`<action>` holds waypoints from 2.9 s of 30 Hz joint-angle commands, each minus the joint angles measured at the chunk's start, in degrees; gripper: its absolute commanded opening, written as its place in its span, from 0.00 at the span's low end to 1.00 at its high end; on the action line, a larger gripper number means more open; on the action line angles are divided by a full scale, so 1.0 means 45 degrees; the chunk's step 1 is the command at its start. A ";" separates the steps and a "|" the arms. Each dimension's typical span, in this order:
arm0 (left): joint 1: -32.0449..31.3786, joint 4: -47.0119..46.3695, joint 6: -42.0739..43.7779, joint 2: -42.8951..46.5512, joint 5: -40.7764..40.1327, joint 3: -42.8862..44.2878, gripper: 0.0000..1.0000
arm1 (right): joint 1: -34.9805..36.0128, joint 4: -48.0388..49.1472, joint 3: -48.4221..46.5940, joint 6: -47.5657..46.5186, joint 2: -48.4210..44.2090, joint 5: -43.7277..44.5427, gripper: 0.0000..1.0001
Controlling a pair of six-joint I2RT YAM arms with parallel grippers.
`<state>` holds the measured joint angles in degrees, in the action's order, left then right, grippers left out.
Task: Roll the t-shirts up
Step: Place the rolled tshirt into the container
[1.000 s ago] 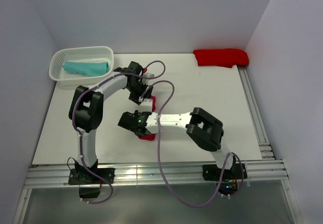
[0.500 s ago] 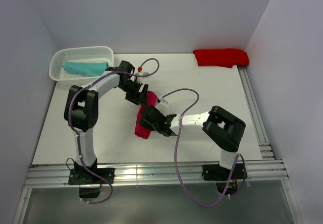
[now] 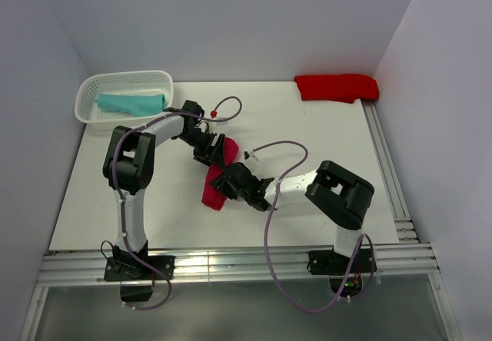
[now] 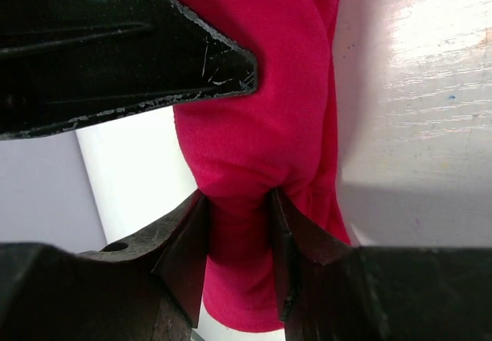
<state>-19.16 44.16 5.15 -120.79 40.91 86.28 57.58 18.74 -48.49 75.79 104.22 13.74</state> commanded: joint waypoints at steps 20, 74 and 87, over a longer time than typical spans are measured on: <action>-0.0020 -0.1533 -0.0325 -0.1732 -0.0478 0.1802 0.00 | -0.0022 -0.5800 -0.0435 -0.1099 -0.3157 0.1125 0.72; 0.8378 -1.5850 -1.2941 0.0065 -0.0671 0.1258 0.00 | -0.0706 -0.7720 -0.1139 -0.1549 -0.3923 0.1928 0.71; 0.8515 -1.3057 -1.2413 0.0125 -0.2488 0.0748 0.00 | -0.0706 -0.7368 -0.1177 -0.1666 -0.3435 0.1576 0.71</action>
<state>18.74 -16.45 -51.57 -121.73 31.27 87.88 54.78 -15.88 -53.56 68.93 88.33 20.82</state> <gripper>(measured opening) 0.277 0.714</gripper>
